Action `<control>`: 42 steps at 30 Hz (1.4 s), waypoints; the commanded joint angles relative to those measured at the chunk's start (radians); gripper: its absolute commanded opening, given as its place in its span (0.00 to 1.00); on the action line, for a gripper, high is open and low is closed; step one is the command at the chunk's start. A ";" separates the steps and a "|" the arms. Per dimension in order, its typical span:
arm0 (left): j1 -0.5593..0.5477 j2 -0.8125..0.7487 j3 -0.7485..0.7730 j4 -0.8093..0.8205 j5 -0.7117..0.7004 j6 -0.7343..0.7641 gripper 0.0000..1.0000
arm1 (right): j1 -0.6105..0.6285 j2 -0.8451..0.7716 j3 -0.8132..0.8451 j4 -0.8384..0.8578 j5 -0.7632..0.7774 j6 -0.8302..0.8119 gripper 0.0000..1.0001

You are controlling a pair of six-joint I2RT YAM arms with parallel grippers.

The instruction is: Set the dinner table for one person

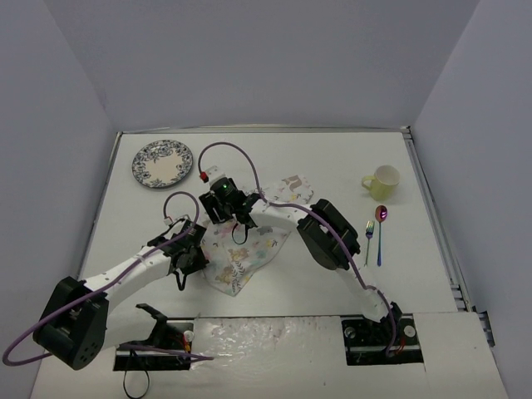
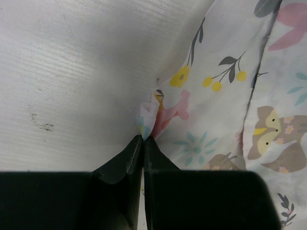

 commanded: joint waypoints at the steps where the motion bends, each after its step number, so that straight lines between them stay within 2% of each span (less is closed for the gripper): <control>1: -0.006 -0.008 0.010 0.000 -0.003 -0.016 0.00 | 0.022 -0.003 0.065 0.059 -0.018 -0.038 0.65; 9: -0.005 -0.011 0.004 -0.002 -0.004 -0.019 0.00 | 0.037 0.013 0.077 0.064 -0.006 -0.050 0.64; 16: -0.006 -0.015 0.004 -0.006 -0.010 -0.023 0.00 | 0.037 0.025 0.066 0.061 0.074 -0.063 0.57; 23: -0.006 -0.015 -0.002 -0.008 -0.012 -0.030 0.00 | 0.033 0.017 0.058 0.059 0.103 -0.071 0.35; 28: -0.005 -0.012 -0.001 -0.010 -0.011 -0.032 0.00 | 0.031 0.000 0.054 0.056 0.118 -0.075 0.12; 32: -0.005 -0.008 0.004 -0.010 -0.014 -0.032 0.00 | 0.028 -0.057 0.042 0.049 0.134 -0.080 0.00; 39: 0.011 -0.030 0.067 -0.074 -0.056 -0.005 0.00 | -0.010 -0.272 -0.051 0.020 0.210 -0.088 0.00; 42: 0.059 -0.068 0.119 -0.123 -0.076 0.027 0.00 | -0.070 -0.389 -0.122 -0.006 0.233 -0.078 0.00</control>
